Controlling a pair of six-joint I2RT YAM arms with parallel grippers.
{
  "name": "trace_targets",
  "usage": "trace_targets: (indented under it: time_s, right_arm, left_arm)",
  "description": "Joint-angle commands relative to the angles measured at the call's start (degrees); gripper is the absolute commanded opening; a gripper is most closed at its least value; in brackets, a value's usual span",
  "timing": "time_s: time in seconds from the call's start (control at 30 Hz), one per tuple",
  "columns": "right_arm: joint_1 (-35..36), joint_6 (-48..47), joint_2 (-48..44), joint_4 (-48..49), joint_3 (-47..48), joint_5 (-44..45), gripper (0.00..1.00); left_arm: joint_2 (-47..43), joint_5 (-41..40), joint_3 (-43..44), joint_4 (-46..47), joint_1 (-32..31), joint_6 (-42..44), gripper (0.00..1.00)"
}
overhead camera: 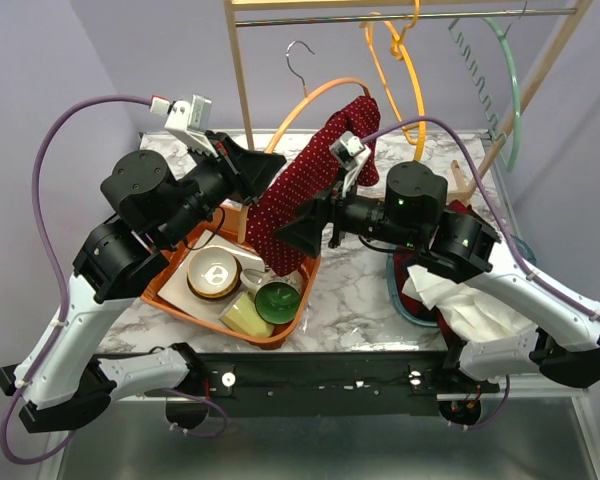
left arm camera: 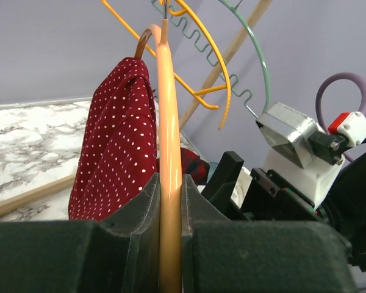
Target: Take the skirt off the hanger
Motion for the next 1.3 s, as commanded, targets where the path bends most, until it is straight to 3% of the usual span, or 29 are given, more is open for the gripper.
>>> trace_targets:
  time_s: [0.0, 0.17, 0.2, 0.27, 0.3, 0.63, 0.77, 1.07, 1.27]
  right_arm:
    - [1.51, -1.11, 1.43, 4.52, -0.53, -0.13, 0.85]
    - [1.78, -0.14, 2.39, 5.93, -1.58, -0.66, 0.79]
    - [1.69, 0.04, 2.4, 5.58, -1.49, -0.58, 0.55]
    - [1.69, 0.39, 1.7, 4.27, -1.41, 1.7, 0.28]
    - [1.78, 0.3, 1.17, 4.26, -1.93, 2.32, 0.01]
    - [1.78, 2.15, -16.49, 4.7, -7.29, 14.18, 0.01]
    - [1.78, 1.97, -22.29, -0.47, -5.46, 14.72, 0.01]
    - [1.69, -0.66, -31.52, -5.58, -1.23, 18.06, 0.01]
    - [1.69, -4.35, -36.71, -0.07, -1.75, 18.41, 0.01]
  left_arm:
    - [-1.18, 1.42, 1.29, 7.95, -0.05, -2.02, 0.0]
    - [-1.18, 1.68, 1.21, 8.57, -0.05, -2.2, 0.0]
    - [-1.1, 1.07, 1.12, 8.31, 0.03, -1.85, 0.0]
    - [-1.01, -0.42, 1.2, 6.56, 0.03, -0.36, 0.0]
    - [-1.09, -1.91, 1.2, 6.03, -0.05, 0.17, 0.0]
    - [-1.8, -13.16, 2.7, -0.21, -0.05, 8.95, 0.0]
    - [-1.71, -18.44, 4.19, -2.77, 0.04, 11.77, 0.0]
    - [-0.04, -21.79, 6.04, -4.7, 0.03, 14.32, 0.0]
    - [1.28, -22.49, 6.65, -4.35, -0.05, 15.46, 0.0]
